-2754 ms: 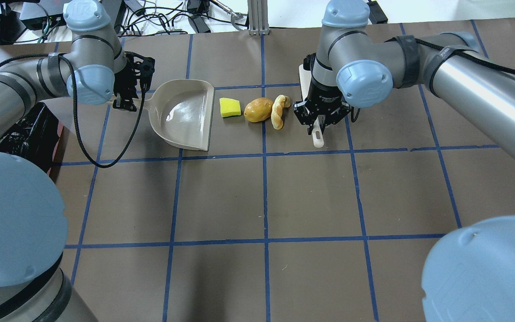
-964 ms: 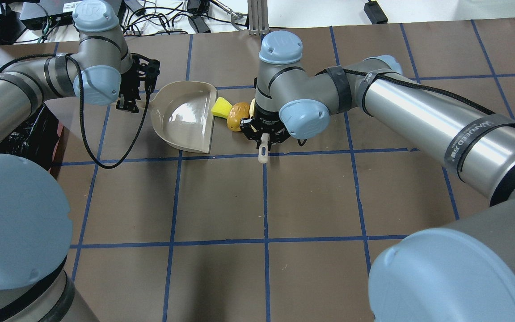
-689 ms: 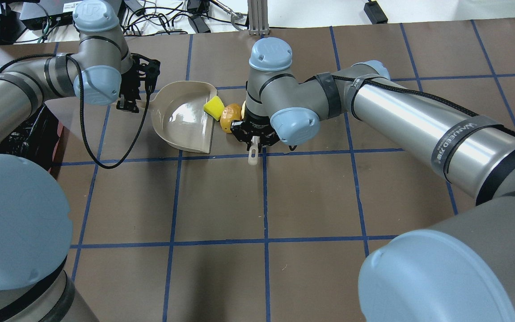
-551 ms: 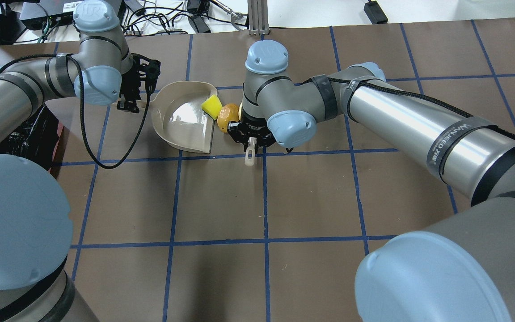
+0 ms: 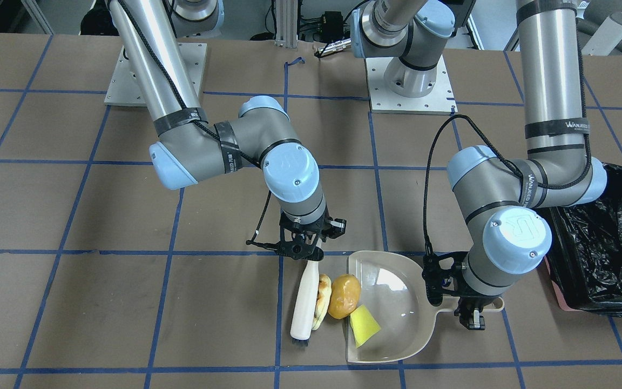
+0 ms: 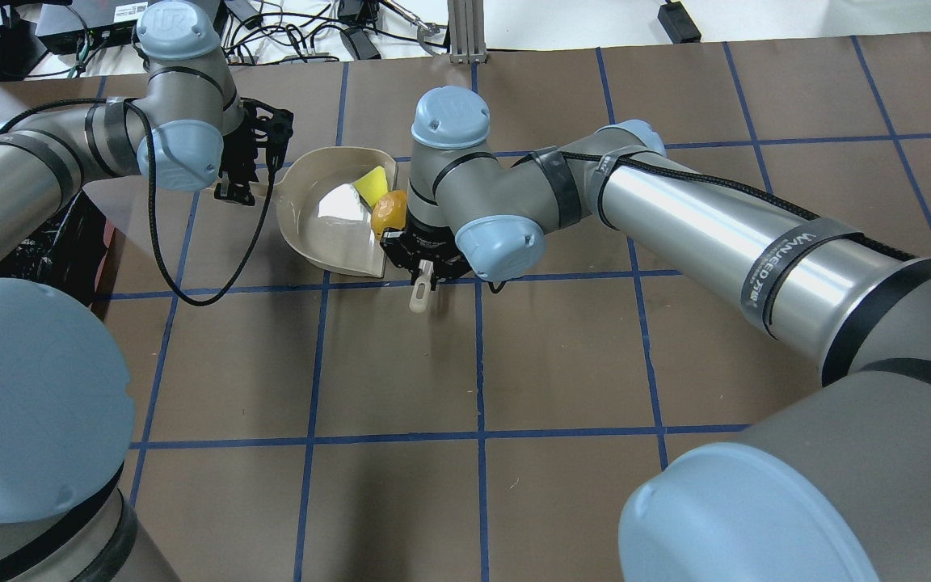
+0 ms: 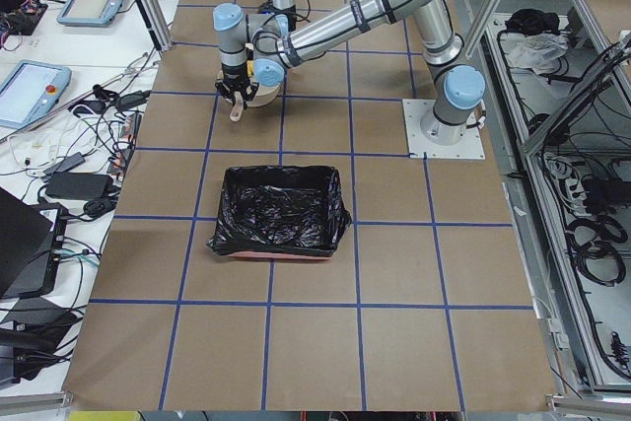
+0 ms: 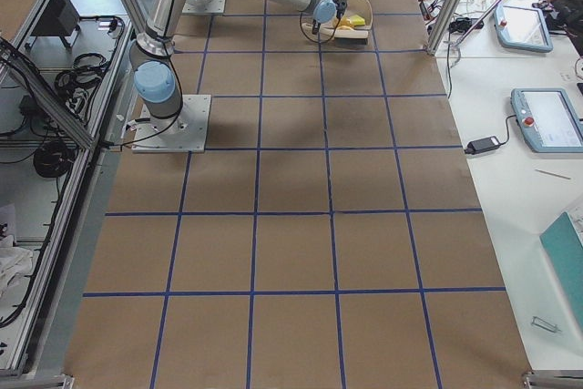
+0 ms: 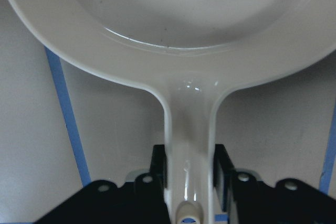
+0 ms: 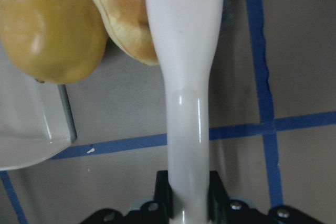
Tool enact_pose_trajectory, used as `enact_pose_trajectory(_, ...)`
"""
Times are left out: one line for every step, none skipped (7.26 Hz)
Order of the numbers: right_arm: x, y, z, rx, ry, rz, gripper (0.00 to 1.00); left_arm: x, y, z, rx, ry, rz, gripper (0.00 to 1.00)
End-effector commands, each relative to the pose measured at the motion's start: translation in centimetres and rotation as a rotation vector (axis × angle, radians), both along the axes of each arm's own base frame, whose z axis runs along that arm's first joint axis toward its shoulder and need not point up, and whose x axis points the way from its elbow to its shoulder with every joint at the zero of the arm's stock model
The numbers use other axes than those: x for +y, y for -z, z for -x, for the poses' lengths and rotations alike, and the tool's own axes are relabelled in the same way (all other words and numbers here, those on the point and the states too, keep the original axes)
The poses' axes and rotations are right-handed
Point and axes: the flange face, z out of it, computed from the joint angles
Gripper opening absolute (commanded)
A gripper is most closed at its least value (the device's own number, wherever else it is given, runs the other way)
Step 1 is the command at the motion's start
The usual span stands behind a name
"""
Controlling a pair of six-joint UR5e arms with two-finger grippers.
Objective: Sweep and dump trash into bin
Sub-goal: 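Sweep the croissant, potato and sponge into the dustpan with the brush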
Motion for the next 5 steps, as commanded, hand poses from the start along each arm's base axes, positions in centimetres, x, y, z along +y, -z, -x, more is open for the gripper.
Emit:
enact_pose_trajectory(0.4, -0.3, -3.5, -0.036, 0.041, -0.016, 0.0, 0.0, -0.1, 0.0, -0.001, 0.0, -0.001, 0.0)
enact_pose_trajectory(0.5, -0.1, -4.3, -0.059, 0.062, -0.03, 0.0, 0.0, -0.1, 0.0, -0.001, 0.0, -0.001, 0.0)
enact_pose_trajectory(0.0, -1.3, -4.8, -0.076, 0.073, -0.002, 0.0, 0.0, 0.0, 0.0, -0.001, 0.0, -0.002, 0.0)
enact_pose_trajectory(0.7, -1.4, -6.5, -0.077, 0.092, -0.008, 0.0, 0.0, -0.1, 0.0, -0.002, 0.0, -0.001, 0.0)
enact_pose_trajectory(0.5, -2.1, -7.2, -0.086, 0.112, 0.0, 0.0, 0.1, -0.2, 0.1, -0.002, 0.0, 0.0, 0.0)
